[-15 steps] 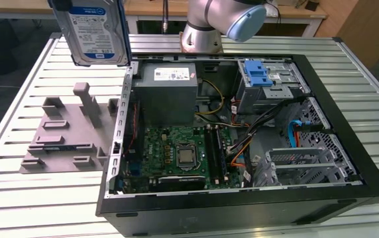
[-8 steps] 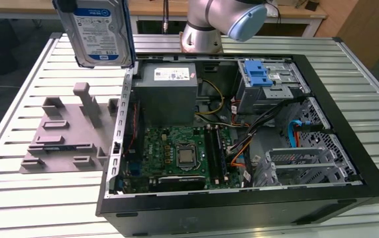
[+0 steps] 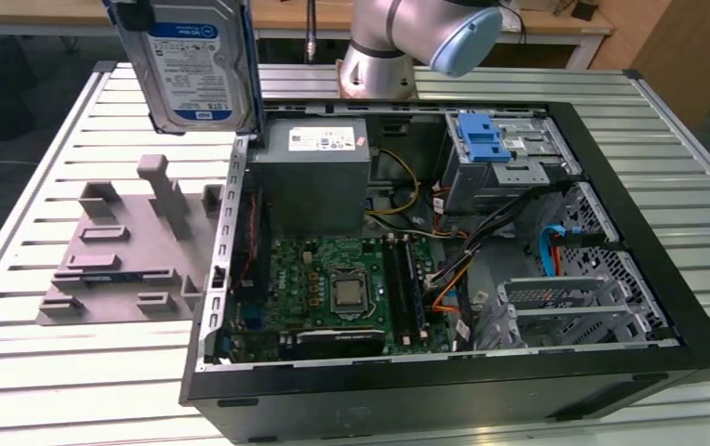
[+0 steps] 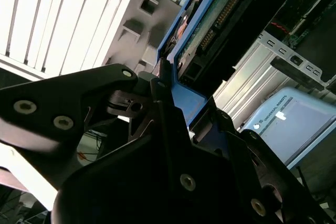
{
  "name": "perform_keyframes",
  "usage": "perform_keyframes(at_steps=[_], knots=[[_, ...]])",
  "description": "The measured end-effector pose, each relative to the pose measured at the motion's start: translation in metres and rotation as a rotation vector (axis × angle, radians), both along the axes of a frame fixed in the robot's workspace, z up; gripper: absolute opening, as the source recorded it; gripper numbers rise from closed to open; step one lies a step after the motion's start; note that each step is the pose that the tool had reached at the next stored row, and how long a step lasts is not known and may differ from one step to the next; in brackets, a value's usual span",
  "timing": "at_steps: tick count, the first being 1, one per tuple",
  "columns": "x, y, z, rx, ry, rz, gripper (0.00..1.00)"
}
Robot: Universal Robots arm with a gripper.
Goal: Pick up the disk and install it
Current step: 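Pick up the disk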
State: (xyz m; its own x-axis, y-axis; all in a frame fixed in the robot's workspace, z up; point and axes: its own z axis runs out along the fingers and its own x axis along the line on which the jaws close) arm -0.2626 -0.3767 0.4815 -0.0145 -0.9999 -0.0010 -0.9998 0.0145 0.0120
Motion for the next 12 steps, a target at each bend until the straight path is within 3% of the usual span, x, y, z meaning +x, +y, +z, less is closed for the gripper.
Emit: perform_keyframes(at_steps=[12], knots=[[0.0301,-0.005,0.0,0.0001,0.0005,0.0,0.36]])
